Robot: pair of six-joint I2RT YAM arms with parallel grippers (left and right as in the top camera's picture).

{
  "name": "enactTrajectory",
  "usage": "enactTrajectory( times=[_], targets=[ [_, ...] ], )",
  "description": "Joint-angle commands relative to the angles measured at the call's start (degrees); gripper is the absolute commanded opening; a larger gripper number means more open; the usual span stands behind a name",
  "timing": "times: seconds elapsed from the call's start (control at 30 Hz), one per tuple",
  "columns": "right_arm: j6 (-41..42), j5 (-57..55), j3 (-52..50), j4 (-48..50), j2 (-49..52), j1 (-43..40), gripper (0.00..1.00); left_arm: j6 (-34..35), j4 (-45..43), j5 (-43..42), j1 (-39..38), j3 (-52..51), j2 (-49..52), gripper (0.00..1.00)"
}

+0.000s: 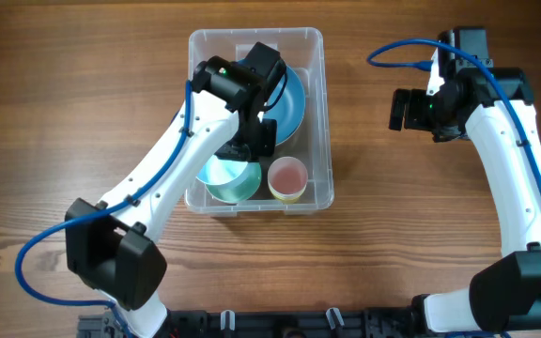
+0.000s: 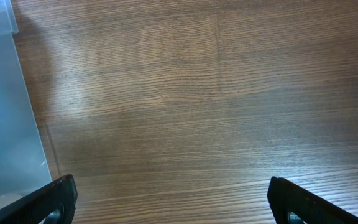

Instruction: Pack container

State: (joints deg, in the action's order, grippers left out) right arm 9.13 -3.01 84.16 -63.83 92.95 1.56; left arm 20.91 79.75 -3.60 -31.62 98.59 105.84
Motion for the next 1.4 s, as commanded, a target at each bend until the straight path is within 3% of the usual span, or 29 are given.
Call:
enactTrajectory(
  times=[0.0, 0.1, 0.2, 0.37, 0.5, 0.57, 0.6, 0.63, 0.67, 0.83, 0.9, 1.1, 1.37],
  targets=[
    [-0.15, 0.5, 0.72, 0.11, 0.59, -0.15, 0.99, -1.05, 0.04, -0.9, -0.15, -0.11, 0.68, 0.24],
    [-0.15, 0.5, 0.72, 0.11, 0.59, -0.15, 1.0, -1.16, 0.04, -0.85, -0.15, -0.11, 0.68, 0.38],
    [-0.17, 0.48, 0.72, 0.09, 0.59, -0.15, 1.0, -1.2, 0.0, 2.03, -0.09, 0.13, 0.09, 0.4],
    [-0.17, 0.5, 0.72, 0.46, 0.59, -0.13, 0.97, 1.57, -1.55, 15.45, 0.72, 0.13, -6.12, 0.43],
    [-0.24, 1.6, 0.72, 1.86, 0.59, -0.02, 0.83, 3.56, -2.97, 20.17, 5.33, 0.11, -11.13, 0.46],
    [-1.03, 3.85, 0.72, 4.13, 0.61, 0.72, 0.68, 3.61, -4.04, 20.15, 10.08, 0.11, -13.09, 0.47],
    [-1.73, 4.61, 0.68, 5.25, 0.63, 1.2, 0.59, 4.02, -4.35, 20.13, 12.41, 0.11, -13.51, 0.52],
    [-1.68, 4.59, 0.68, 6.43, 0.87, 1.95, 0.52, 4.46, -4.55, 19.69, 15.32, 0.11, -13.68, 0.81],
    [-1.7, 4.59, 0.68, 7.48, 1.36, 2.89, 0.48, 5.07, -4.52, 19.45, 17.7, 0.11, -13.66, 1.0],
    [-1.66, 4.61, 0.68, 12.46, 8.57, 7.76, 0.26, 5.07, -4.96, 15.74, 29.29, 0.0, -12.5, 1.0],
    [-1.66, 4.98, 0.68, 15.45, 11.47, 9.2, 0.23, 5.07, -5.2, 14.16, 31.63, 0.0, -12.31, 1.0],
    [-3.19, 16.0, 0.68, 25.0, 18.21, 12.15, 0.23, 5.07, -5.4, 13.03, 35.39, 0.0, -12.09, 1.0],
    [-3.15, 23.39, 0.68, 32.02, 18.6, 12.39, 0.27, 5.07, -5.4, 13.03, 35.39, 0.0, -12.07, 1.0]
  ],
)
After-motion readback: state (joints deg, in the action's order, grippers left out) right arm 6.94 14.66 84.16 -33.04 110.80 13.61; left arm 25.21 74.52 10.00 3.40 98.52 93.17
